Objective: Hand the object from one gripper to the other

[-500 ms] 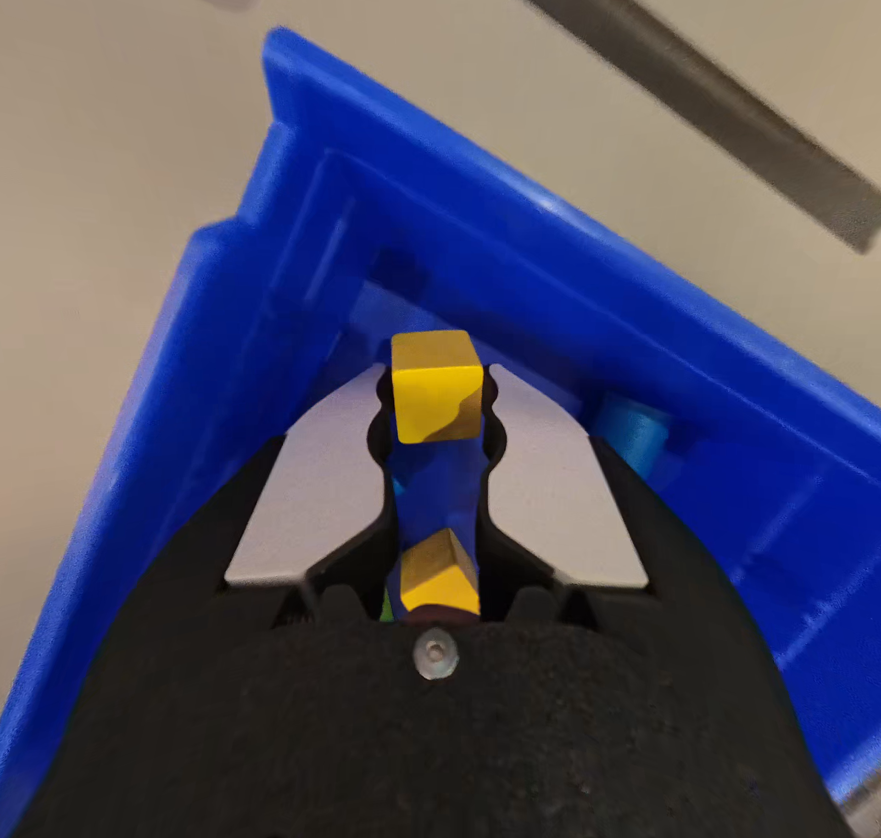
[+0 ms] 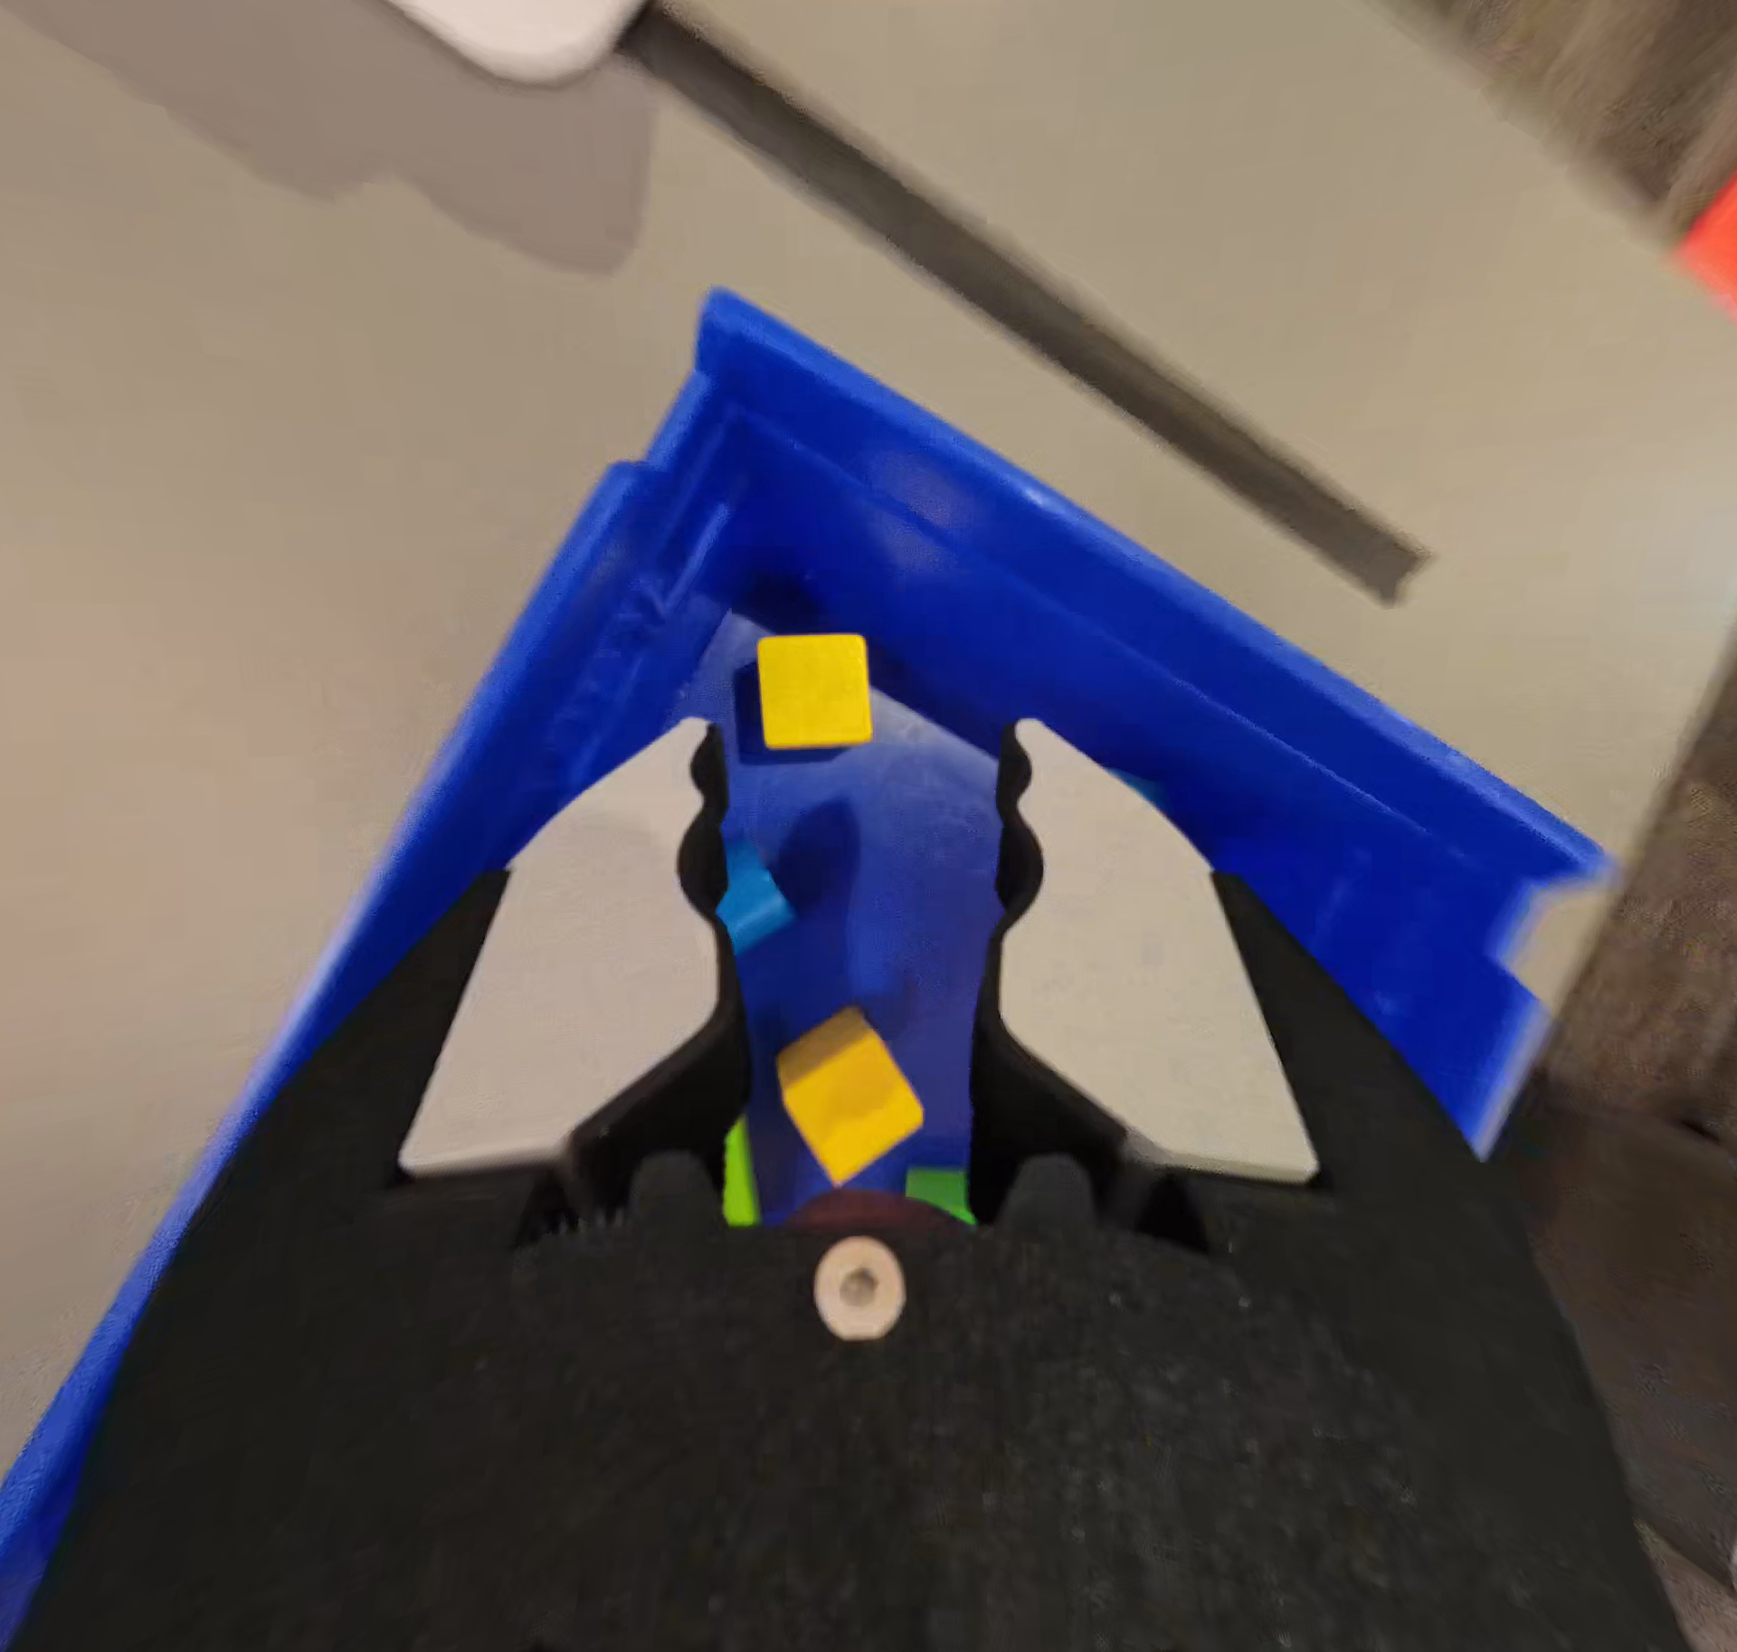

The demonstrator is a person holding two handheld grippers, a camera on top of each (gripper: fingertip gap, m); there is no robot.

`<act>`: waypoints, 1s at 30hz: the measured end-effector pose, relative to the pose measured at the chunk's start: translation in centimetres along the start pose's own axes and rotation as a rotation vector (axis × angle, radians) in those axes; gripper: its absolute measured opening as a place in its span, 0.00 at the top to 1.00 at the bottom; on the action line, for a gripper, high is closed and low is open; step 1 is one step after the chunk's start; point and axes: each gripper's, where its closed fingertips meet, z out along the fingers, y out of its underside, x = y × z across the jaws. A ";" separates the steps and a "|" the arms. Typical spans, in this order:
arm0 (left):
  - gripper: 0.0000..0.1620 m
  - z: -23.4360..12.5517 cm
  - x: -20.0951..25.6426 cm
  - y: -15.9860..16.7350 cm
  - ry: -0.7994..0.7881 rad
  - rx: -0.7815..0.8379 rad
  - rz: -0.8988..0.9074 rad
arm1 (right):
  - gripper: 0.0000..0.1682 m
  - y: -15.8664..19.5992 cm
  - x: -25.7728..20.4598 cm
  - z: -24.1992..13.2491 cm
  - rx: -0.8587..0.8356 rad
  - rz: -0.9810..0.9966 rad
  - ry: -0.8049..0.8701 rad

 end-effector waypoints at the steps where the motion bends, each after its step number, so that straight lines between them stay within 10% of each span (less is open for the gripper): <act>1: 0.71 -0.1 -0.3 -0.1 -0.015 0.000 0.005 | 0.67 -0.3 -0.2 -2.8 0.100 0.010 0.026; 8: 0.71 -1.6 -2.3 -1.2 -0.130 0.060 0.045 | 0.71 7.6 -12.2 -15.9 0.670 0.165 -0.138; 14: 0.71 -4.7 -4.7 -3.1 -0.259 0.089 0.086 | 0.71 16.5 -22.3 -15.0 0.649 0.223 -0.225; 22: 0.68 -13.0 -14.9 -11.1 -0.527 -0.197 0.427 | 0.73 16.2 -24.1 -15.2 0.695 0.181 -0.284; 30: 0.69 -10.0 -31.4 -12.2 -0.542 -0.638 0.577 | 0.73 16.2 -24.4 -15.0 0.690 0.189 -0.314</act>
